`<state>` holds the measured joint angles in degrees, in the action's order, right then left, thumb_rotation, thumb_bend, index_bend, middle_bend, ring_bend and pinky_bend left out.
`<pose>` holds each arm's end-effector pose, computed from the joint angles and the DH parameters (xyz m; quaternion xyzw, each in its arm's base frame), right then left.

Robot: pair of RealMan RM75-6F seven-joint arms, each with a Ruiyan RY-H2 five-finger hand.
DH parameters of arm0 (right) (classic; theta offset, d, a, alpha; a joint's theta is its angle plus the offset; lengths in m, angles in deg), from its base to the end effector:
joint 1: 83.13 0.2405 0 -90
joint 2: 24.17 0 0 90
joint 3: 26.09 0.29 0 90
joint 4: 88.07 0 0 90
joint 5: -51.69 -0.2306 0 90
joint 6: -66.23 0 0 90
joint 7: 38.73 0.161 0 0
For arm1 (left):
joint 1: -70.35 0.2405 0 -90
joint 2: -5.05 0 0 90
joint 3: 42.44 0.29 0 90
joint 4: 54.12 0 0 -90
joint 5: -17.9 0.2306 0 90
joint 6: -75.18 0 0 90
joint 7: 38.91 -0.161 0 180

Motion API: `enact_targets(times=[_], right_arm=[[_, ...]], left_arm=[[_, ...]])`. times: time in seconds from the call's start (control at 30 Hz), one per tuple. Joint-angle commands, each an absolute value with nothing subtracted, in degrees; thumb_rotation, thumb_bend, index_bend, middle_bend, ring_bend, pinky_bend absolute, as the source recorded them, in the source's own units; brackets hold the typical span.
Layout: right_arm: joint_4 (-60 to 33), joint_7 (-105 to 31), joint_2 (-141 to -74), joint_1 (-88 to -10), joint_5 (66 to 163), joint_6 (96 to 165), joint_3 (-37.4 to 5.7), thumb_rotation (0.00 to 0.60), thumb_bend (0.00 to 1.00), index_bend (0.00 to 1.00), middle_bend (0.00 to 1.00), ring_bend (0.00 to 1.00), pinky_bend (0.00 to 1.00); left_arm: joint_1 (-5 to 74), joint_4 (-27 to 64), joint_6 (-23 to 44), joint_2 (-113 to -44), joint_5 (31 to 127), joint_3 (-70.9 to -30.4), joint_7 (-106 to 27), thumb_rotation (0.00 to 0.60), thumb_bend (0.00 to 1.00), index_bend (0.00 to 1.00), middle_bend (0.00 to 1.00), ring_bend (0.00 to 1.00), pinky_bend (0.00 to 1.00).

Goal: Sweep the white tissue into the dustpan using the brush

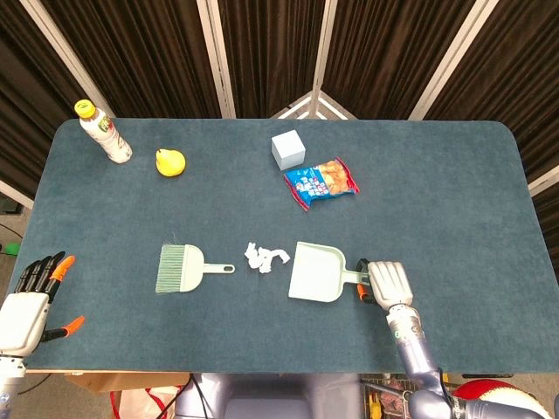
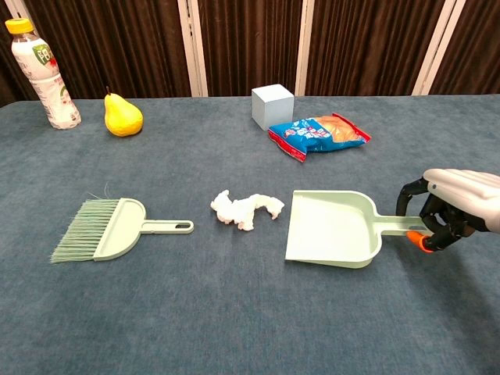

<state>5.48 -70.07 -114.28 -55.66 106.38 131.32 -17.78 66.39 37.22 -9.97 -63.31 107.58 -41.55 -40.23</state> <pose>-0.2406 -0.3073 -0.0428 0.6654 -0.4777 0.2975 0.4903 -0.3444 0.1808 0.1164 -0.6174 -0.4059 -0.3862 0.5523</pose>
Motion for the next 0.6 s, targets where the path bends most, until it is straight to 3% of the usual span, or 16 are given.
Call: enact_targets(times=[0.03, 0.23, 0.6], right_arm=[[5.2, -70.1, -114.6, -55.5, 106.4, 131.5, -17.8, 0.600, 0.50, 0.54, 0.84, 0.86, 0.87], [4.8, -70.1, -115.0, -55.3, 106.4, 131.7, -18.0, 0.600, 0.55, 0.67, 0.85, 0.87, 0.87], [5.4, -69.8, -112.6, -55.3, 110.5, 132.1, -19.8, 0.600, 0.57, 0.70, 0.85, 0.87, 0.87]], left_arm=[[66.4, 37.2, -10.0, -63.3, 107.6, -41.5, -40.3, 0.600, 0.00, 0.00, 0.00, 0.00, 0.00], [66.4, 37.4, -9.9, -63.3, 107.4, -41.6, -40.2, 0.600, 0.00, 0.00, 0.00, 0.00, 0.00], [65.4, 39.7, -8.8, -62.7, 106.8, -42.4, -41.9, 0.600, 0.00, 0.00, 0.00, 0.00, 0.00]])
